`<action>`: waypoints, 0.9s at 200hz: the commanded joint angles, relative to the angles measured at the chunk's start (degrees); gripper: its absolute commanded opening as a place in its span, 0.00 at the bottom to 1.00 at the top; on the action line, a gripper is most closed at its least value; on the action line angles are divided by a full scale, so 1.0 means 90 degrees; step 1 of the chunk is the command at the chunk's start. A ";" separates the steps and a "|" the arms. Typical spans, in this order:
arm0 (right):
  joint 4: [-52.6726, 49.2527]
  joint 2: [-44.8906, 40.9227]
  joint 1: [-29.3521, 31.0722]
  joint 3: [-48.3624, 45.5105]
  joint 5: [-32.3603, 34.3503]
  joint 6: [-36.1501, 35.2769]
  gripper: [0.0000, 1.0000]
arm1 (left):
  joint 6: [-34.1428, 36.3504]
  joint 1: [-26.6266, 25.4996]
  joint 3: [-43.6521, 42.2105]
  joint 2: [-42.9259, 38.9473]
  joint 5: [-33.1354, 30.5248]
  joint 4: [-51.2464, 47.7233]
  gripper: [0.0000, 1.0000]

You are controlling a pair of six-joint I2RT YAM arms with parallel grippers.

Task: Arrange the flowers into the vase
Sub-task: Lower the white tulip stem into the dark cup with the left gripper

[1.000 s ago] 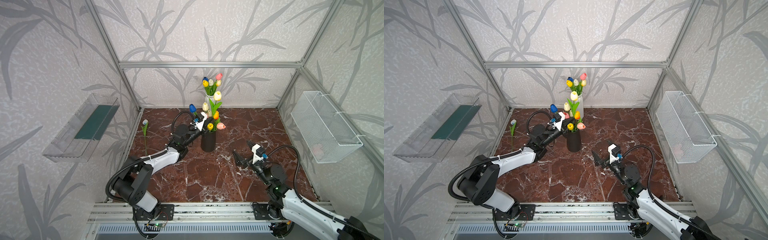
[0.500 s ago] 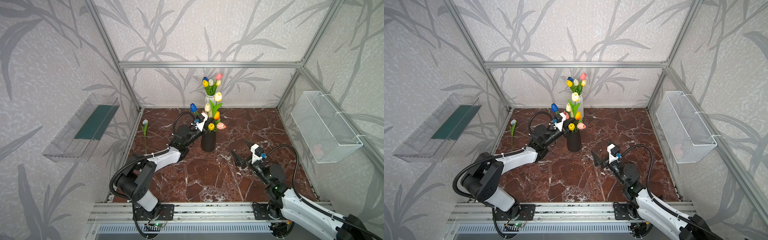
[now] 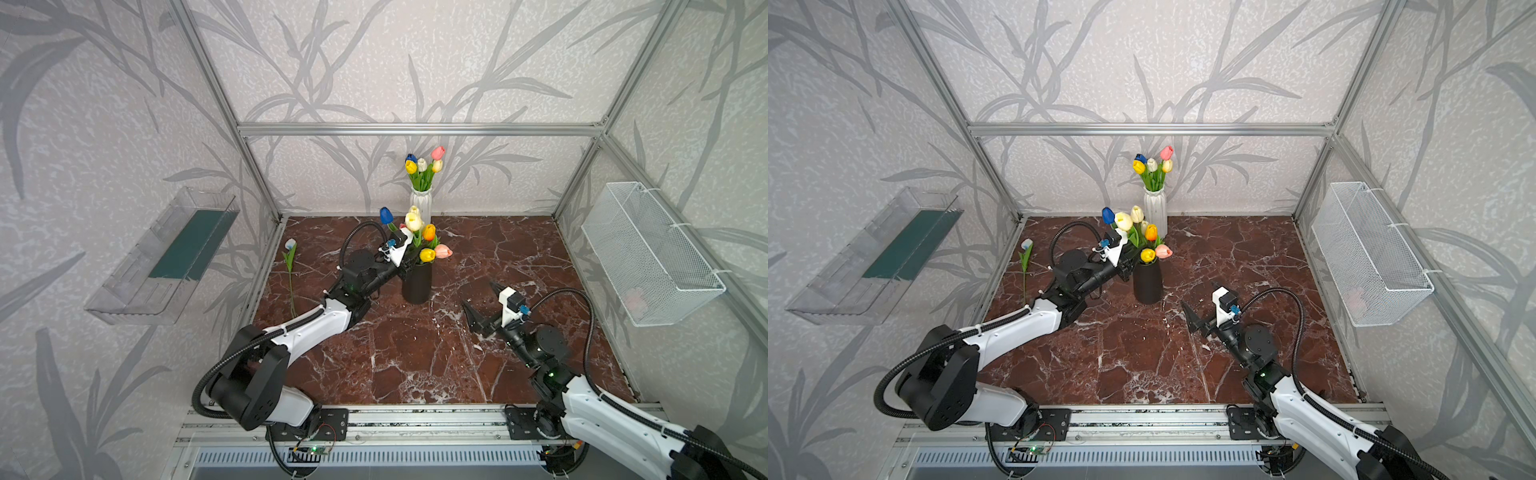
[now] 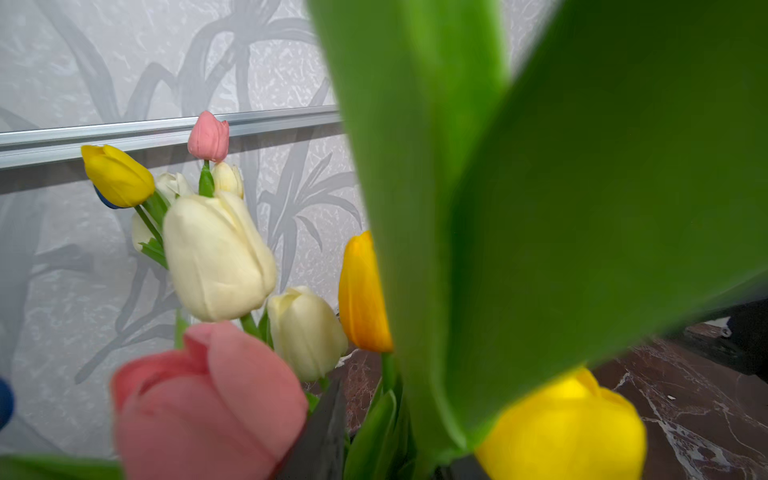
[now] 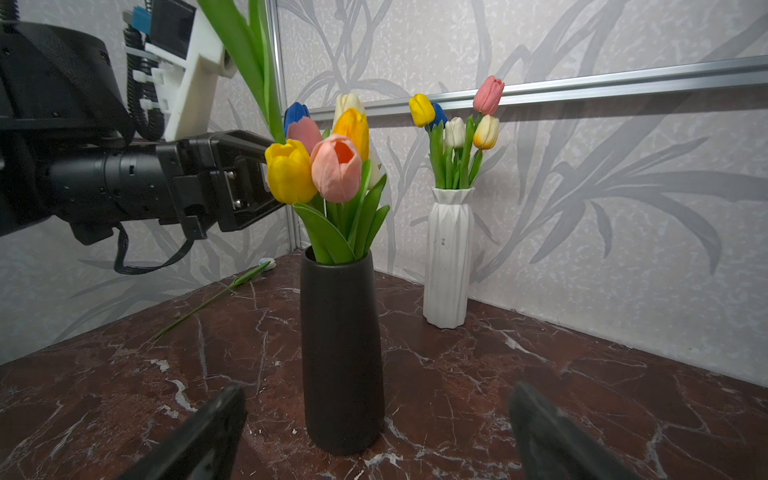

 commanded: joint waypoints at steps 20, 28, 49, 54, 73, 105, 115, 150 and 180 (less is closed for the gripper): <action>-0.0129 0.0098 -0.0012 0.0699 -0.0085 -0.0203 0.99 | 0.0209 -0.0027 -0.0162 -0.0886 -0.0182 -0.0726 0.16; -0.0117 0.0151 -0.0012 0.0753 -0.0137 -0.0227 0.99 | 0.0243 -0.0027 -0.0147 -0.0958 -0.0239 -0.0805 0.11; 0.0004 0.0311 -0.0012 0.0745 -0.0261 -0.0191 0.99 | 0.0308 -0.0012 -0.0060 -0.1050 -0.0236 -0.0998 0.09; 0.0036 0.0350 -0.0011 0.0734 -0.0290 -0.0183 0.99 | 0.0298 -0.0017 -0.0027 -0.1075 -0.0236 -0.1071 0.07; 0.0069 0.0427 -0.0012 0.0719 -0.0371 -0.0149 0.99 | 0.0327 -0.0016 0.0136 -0.1201 -0.0264 -0.1535 0.04; 0.0076 0.0437 -0.0012 0.0685 -0.0363 -0.0157 0.99 | 0.0380 -0.0017 0.0270 -0.1481 -0.0453 -0.2099 0.02; 0.0097 0.0446 -0.0012 0.0666 -0.0353 -0.0157 0.99 | 0.0405 -0.0017 0.0219 -0.1487 -0.0512 -0.2022 0.01; 0.0113 0.0495 -0.0012 0.0668 -0.0372 -0.0147 0.99 | 0.0323 -0.0017 0.0192 -0.1221 -0.0554 -0.1742 0.00; 0.0088 0.0447 -0.0012 0.0644 -0.0353 -0.0157 0.99 | 0.0235 -0.0007 0.0458 -0.0891 -0.0434 -0.1690 0.00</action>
